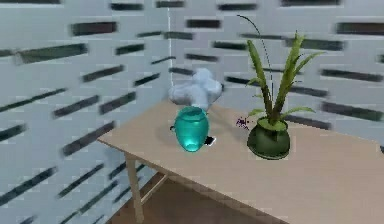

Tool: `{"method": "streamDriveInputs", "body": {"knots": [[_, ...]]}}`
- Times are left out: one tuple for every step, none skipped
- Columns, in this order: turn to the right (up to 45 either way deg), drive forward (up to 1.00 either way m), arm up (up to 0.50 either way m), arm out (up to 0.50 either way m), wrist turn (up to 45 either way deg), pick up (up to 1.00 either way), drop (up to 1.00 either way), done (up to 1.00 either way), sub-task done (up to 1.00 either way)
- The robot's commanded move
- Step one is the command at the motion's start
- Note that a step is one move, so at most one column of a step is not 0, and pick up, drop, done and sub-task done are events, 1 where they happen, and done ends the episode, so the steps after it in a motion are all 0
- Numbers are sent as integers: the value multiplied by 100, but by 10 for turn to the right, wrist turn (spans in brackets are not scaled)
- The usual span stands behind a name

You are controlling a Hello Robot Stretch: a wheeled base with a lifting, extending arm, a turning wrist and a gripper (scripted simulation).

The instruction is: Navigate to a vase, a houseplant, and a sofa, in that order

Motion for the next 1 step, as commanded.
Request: {"method": "streamDriveInputs", "body": {"knots": [[210, 0, 0, 0, 0, 0, 0, 0, 0]]}}
